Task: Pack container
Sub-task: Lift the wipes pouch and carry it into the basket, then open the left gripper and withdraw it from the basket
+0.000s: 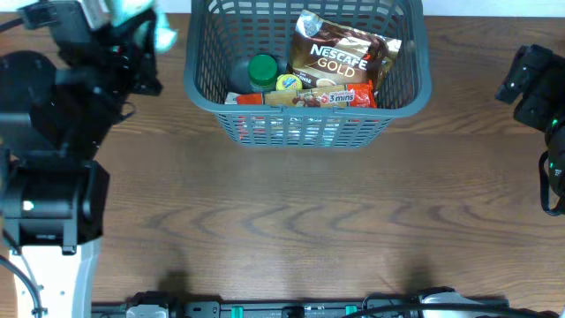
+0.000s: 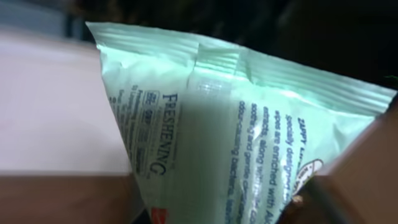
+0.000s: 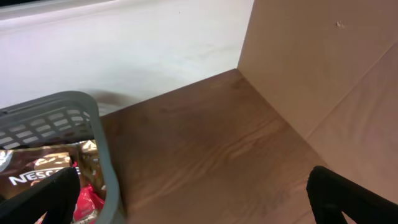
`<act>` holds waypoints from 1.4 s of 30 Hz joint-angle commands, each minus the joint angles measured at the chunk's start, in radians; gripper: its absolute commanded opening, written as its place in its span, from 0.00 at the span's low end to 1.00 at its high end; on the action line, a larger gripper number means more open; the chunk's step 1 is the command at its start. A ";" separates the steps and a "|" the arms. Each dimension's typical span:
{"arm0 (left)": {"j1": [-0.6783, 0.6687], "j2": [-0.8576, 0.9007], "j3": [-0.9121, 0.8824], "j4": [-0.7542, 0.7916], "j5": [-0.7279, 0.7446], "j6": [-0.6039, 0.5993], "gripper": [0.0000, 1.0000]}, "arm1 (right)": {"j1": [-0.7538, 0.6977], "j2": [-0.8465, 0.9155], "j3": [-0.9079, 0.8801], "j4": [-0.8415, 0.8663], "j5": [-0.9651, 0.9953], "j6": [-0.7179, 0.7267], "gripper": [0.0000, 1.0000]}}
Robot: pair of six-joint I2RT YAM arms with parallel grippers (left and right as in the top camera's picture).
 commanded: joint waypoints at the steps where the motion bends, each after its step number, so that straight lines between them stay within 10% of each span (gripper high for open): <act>1: -0.079 0.028 0.011 0.051 0.045 0.044 0.06 | -0.008 -0.001 -0.002 -0.004 0.006 0.014 0.99; 32: -0.318 0.579 0.011 0.146 0.036 0.223 0.06 | -0.008 -0.001 -0.002 -0.004 0.006 0.014 0.99; 37: -0.316 0.567 0.011 0.146 0.036 0.222 0.47 | -0.008 -0.001 -0.002 -0.005 0.006 0.014 0.99; 39: -0.314 0.562 0.011 0.146 0.036 0.222 0.99 | -0.008 -0.001 -0.002 -0.004 0.006 0.014 0.99; 42: -0.309 0.549 0.011 0.146 0.036 0.214 0.99 | -0.008 -0.001 -0.002 -0.004 0.007 0.014 0.99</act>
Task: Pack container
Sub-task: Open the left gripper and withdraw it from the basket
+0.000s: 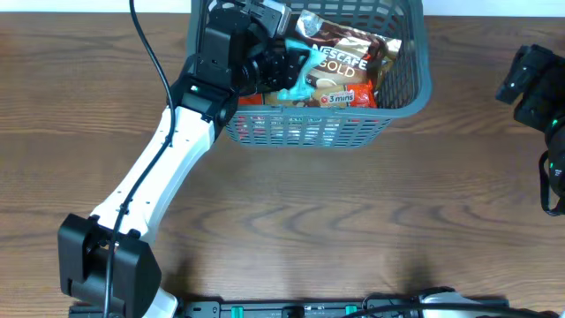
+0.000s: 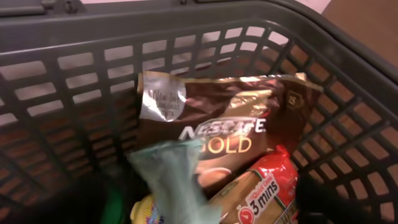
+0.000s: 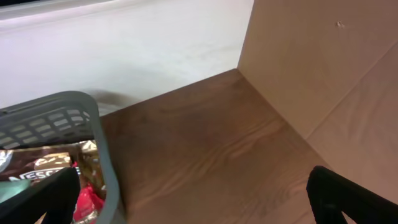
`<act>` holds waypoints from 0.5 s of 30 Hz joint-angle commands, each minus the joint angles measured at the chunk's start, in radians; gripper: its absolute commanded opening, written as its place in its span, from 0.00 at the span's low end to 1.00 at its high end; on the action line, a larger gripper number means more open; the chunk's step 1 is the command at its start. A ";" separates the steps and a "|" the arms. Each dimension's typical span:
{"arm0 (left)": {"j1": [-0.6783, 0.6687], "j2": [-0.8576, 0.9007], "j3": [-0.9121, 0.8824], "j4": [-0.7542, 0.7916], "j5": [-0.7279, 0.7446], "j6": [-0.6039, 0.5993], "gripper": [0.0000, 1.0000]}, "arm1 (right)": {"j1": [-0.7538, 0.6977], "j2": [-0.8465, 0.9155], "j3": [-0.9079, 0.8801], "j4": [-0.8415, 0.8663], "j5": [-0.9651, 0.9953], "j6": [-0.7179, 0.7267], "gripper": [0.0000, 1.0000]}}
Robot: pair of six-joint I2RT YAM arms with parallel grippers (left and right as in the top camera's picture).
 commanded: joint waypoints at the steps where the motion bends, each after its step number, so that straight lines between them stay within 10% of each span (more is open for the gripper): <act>1: 0.013 -0.035 0.011 0.002 0.010 0.002 0.99 | -0.008 -0.001 -0.002 -0.004 0.006 0.014 0.99; 15: 0.189 -0.360 0.012 -0.220 -0.443 -0.043 0.99 | -0.008 -0.001 -0.002 -0.004 0.006 0.014 0.99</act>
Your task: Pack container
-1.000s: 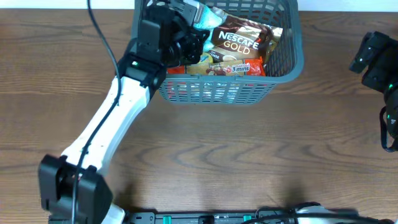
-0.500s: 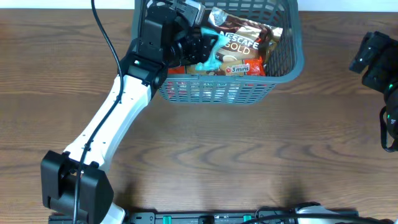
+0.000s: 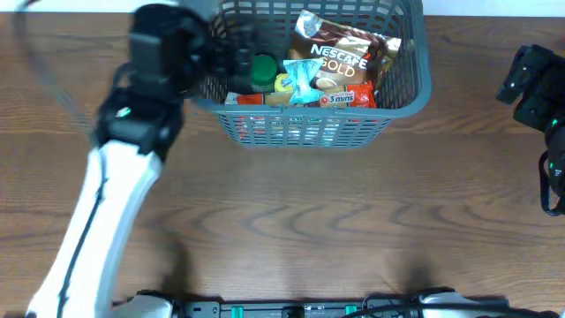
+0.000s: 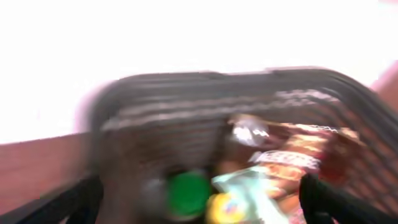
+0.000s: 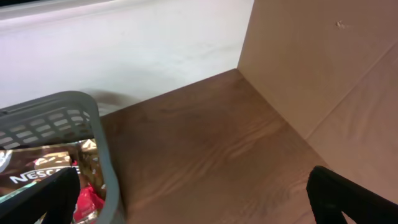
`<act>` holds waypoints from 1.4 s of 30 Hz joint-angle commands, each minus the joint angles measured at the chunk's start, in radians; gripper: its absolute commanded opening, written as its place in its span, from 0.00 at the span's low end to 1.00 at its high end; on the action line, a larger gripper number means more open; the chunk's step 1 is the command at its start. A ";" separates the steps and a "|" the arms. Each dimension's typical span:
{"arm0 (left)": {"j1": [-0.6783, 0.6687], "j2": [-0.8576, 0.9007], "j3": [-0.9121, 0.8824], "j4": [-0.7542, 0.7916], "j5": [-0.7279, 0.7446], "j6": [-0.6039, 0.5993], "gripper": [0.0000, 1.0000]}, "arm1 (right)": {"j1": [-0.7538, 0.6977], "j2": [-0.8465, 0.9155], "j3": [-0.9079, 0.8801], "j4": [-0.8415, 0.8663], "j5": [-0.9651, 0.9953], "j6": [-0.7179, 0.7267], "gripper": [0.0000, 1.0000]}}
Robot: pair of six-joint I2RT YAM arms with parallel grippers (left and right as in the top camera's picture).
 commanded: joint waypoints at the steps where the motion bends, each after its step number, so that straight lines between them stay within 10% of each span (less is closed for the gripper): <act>1: 0.068 -0.110 0.011 -0.065 -0.269 -0.008 0.99 | -0.008 -0.001 -0.002 -0.004 0.006 0.014 0.99; 42: 0.161 -0.194 0.011 -0.529 -0.280 -0.009 0.99 | -0.008 -0.001 -0.002 -0.004 0.006 0.014 0.99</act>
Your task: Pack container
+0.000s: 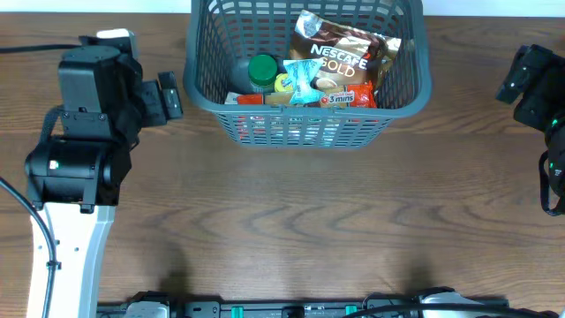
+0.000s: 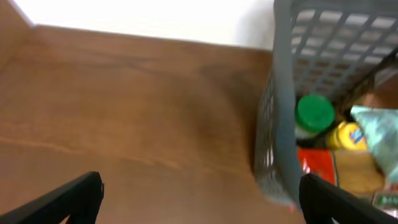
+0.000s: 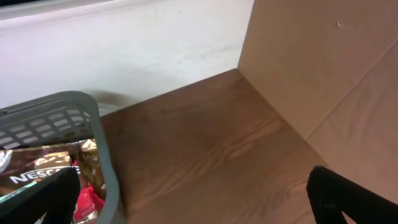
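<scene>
A grey mesh basket (image 1: 199,84) stands at the back middle of the table. Inside it lie a Nescafe Gold pouch (image 1: 340,53), a green-lidded jar (image 1: 262,69), a red noodle packet (image 1: 349,97) and a pale green wipes packet (image 1: 305,78). My left gripper (image 1: 169,95) hovers just left of the basket, open and empty. In the left wrist view the left gripper (image 2: 199,208) has bare table between its fingers, with the basket wall (image 2: 283,124) and the jar's lid (image 2: 314,113) to the right. My right gripper (image 1: 514,75) stays at the far right, open and empty.
The wooden table (image 1: 291,221) runs from the basket to the front edge. In the right wrist view, a tan board (image 3: 323,68) rises on the right and a white wall (image 3: 124,50) lies behind the basket rim (image 3: 93,118).
My left gripper was beside the basket's left rim and now sits farther left, over the table. The pale green packet still lies in the basket. The right arm has not moved.
My left gripper first held the pale green packet at the table's back left corner. Then it was over the basket with the packet among the goods. After that the packet lay in the basket and the gripper was outside the rim, where it now hangs open.
</scene>
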`<act>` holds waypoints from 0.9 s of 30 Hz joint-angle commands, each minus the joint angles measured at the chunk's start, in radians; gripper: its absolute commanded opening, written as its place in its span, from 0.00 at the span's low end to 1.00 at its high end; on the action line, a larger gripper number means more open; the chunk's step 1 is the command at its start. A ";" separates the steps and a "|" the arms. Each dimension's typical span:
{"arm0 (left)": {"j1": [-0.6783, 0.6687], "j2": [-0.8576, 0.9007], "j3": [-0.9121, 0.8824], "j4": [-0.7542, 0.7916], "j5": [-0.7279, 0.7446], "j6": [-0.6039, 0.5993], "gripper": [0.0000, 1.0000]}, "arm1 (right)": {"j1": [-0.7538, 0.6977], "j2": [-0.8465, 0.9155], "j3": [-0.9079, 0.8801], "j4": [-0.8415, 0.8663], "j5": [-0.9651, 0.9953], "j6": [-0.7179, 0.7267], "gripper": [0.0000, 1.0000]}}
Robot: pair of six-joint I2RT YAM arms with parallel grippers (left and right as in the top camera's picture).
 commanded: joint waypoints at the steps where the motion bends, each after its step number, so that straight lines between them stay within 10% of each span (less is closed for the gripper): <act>1: 0.005 0.001 0.010 -0.020 -0.014 0.001 0.99 | -0.008 -0.001 -0.002 -0.004 0.006 0.014 0.99; 27: 0.005 0.001 0.010 -0.014 -0.087 0.108 0.99 | -0.008 -0.001 -0.002 -0.004 0.006 0.014 0.99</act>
